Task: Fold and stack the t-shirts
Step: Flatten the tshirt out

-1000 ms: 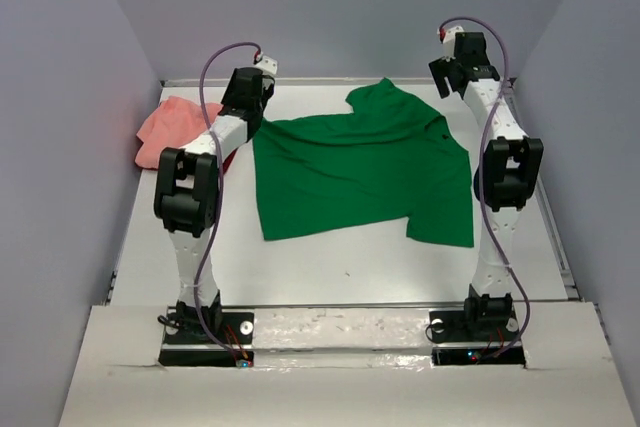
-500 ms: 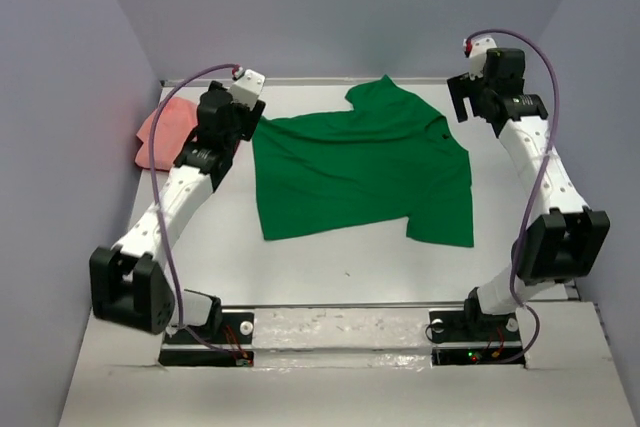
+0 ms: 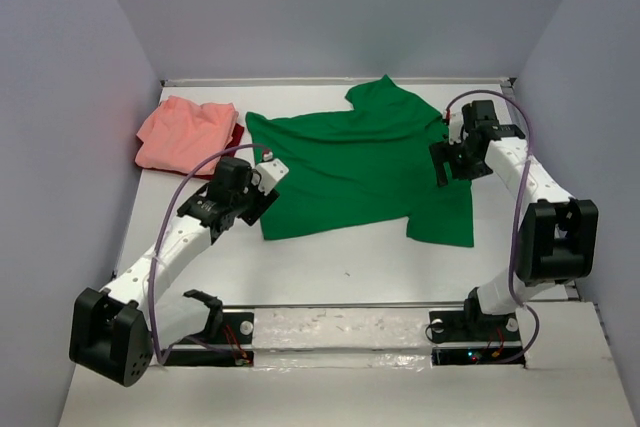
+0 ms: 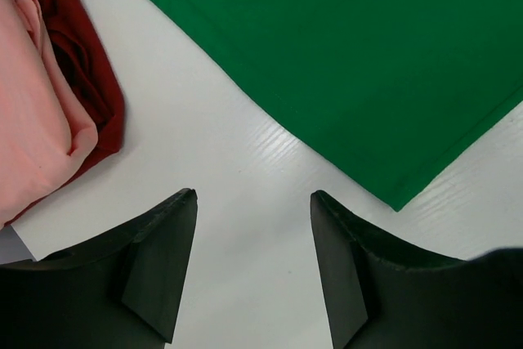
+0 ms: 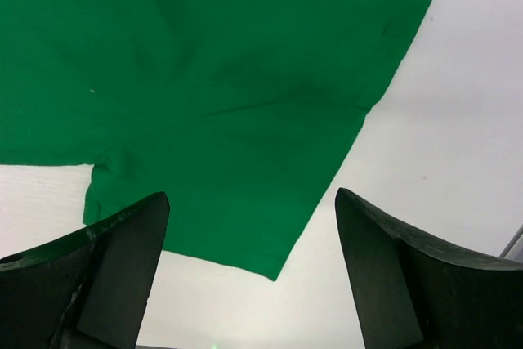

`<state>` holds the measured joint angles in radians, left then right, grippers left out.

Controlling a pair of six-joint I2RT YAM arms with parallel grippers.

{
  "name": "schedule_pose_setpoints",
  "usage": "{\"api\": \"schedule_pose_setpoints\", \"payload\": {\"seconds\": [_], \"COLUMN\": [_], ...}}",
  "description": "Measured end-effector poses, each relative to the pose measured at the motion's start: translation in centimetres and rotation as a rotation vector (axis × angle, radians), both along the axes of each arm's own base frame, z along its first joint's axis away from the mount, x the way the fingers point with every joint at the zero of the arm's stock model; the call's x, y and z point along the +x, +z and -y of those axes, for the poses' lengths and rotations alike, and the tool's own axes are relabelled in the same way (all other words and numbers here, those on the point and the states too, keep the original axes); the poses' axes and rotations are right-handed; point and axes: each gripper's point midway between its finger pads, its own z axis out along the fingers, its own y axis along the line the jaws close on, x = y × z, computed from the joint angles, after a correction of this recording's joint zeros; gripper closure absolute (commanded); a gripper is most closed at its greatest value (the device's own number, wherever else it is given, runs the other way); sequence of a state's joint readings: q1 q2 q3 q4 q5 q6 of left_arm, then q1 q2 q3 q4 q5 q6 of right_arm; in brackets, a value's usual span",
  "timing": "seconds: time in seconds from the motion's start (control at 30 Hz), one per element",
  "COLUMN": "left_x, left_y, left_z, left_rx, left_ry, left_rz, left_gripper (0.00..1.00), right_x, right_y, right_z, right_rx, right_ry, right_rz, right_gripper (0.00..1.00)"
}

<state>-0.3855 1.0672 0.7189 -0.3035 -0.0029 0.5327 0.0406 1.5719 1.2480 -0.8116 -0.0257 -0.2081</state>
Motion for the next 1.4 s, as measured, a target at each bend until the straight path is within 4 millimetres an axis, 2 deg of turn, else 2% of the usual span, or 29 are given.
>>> {"api": "schedule_pose_setpoints", "payload": {"seconds": [0.1, 0.33, 0.6, 0.73, 0.87, 1.0, 1.23, 1.4], "left_x": [-0.3, -0.5, -1.1, -1.1, -0.9, -0.7, -0.6, -0.5], "left_y": [-0.3, -0.4, -1.6, -2.0, -2.2, -2.2, -2.4, -2.6], "left_z": [0.3, 1.4, 3.4, 3.8, 3.9, 4.1, 4.0, 3.7], "left_rx": [0.012, 0.001, -0.002, 0.007, 0.008, 0.006, 0.022, 0.035], "left_ry": [-0.01, -0.019, -0.056, -0.065, -0.058, -0.053, -0.043, -0.031], "left_rz": [-0.005, 0.004, -0.033, -0.04, -0.039, -0.03, -0.031, -0.03], "left_gripper": [0.32, 0.32, 0.33, 0.34, 0.34, 0.34, 0.34, 0.34], "right_x": [-0.4, -0.2, -0.6, 0.1, 1.3, 2.6, 2.4, 2.4], "right_y": [-0.4, -0.9, -5.0, -5.8, -5.6, -6.0, -8.2, -8.4], "right_z": [0.0, 2.6, 6.4, 7.9, 8.0, 6.8, 5.5, 5.7], "right_rx": [0.005, -0.081, -0.118, -0.094, -0.066, 0.003, 0.074, 0.062], "right_ry": [-0.022, -0.138, -0.277, -0.326, -0.328, -0.296, -0.264, -0.268], "right_rz": [-0.022, -0.026, -0.159, -0.177, -0.163, -0.162, -0.231, -0.232], "right_gripper": [0.15, 0.23, 0.36, 0.37, 0.37, 0.4, 0.43, 0.44]}}
